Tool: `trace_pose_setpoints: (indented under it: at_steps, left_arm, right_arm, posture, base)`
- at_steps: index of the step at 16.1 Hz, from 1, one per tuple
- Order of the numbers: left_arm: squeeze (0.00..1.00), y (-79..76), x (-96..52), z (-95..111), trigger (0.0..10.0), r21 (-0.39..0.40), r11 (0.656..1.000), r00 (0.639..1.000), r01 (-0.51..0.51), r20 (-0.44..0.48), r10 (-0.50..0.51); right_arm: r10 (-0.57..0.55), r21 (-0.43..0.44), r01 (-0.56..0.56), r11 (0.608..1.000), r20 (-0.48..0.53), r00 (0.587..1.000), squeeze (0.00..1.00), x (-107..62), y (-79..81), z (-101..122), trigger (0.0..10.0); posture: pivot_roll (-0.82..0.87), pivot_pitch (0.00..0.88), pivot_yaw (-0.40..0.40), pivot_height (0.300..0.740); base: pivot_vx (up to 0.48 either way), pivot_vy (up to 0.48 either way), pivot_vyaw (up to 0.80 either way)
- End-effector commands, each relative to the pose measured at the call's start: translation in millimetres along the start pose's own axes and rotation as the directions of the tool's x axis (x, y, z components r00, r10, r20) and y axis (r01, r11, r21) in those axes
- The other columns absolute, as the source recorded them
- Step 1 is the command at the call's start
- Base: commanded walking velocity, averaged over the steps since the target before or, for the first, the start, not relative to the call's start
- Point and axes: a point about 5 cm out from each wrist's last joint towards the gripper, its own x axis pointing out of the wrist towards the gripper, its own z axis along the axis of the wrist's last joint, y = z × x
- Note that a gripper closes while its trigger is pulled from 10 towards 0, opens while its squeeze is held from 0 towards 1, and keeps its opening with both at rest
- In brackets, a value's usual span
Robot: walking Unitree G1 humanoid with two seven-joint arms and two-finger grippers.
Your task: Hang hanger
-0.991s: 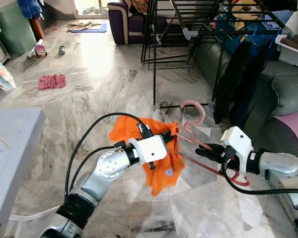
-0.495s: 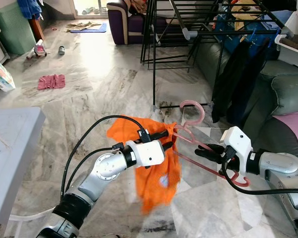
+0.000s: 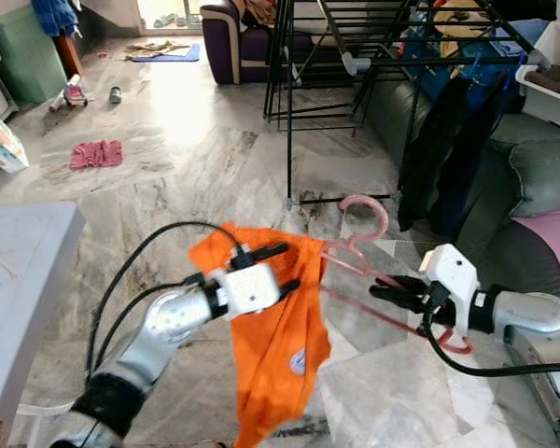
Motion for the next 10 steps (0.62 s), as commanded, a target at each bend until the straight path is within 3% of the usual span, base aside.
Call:
trace_pose_setpoints:
  at_steps: [1, 3, 5, 10]
  left_arm:
    - [1.00, 3.0, -3.2, 2.2, 10.0, -0.006, 1.000, 1.000, -0.008, 0.008, 0.008]
    - [1.00, 3.5, -7.4, -0.6, 10.0, -0.016, 1.000, 1.000, -0.006, -0.006, 0.006]
    - [1.00, 7.1, -12.5, -7.1, 10.0, -0.021, 1.000, 1.000, -0.002, -0.030, 0.002]
    - [1.00, 6.8, -10.1, -12.7, 10.0, -0.015, 0.999, 0.998, 0.039, -0.054, -0.040]
  right_arm:
    - [-0.036, -0.041, 0.036, 0.999, 0.018, 0.999, 0.00, -7.1, -5.8, 1.9, 10.0]
    - [-0.069, -0.138, 0.072, 0.988, 0.026, 0.997, 0.00, -8.6, -9.7, -0.3, 10.0]
    - [-0.018, -0.211, 0.018, 0.977, 0.006, 1.000, 0.00, -12.5, -7.2, -4.1, 10.0]
    - [0.027, -0.253, -0.023, 0.967, 0.015, 1.000, 0.00, -17.9, -7.9, -3.4, 10.0]
  posture:
    - [0.02, 0.075, -0.030, 0.740]
    - [0.02, 0.074, -0.032, 0.740]
    - [0.02, 0.073, -0.032, 0.740]
    - [0.01, 0.072, -0.025, 0.740]
  base:
    - [0.000, 0.000, 0.00]
    - [0.000, 0.000, 0.00]
    - [0.000, 0.000, 0.00]
    - [0.000, 0.000, 0.00]
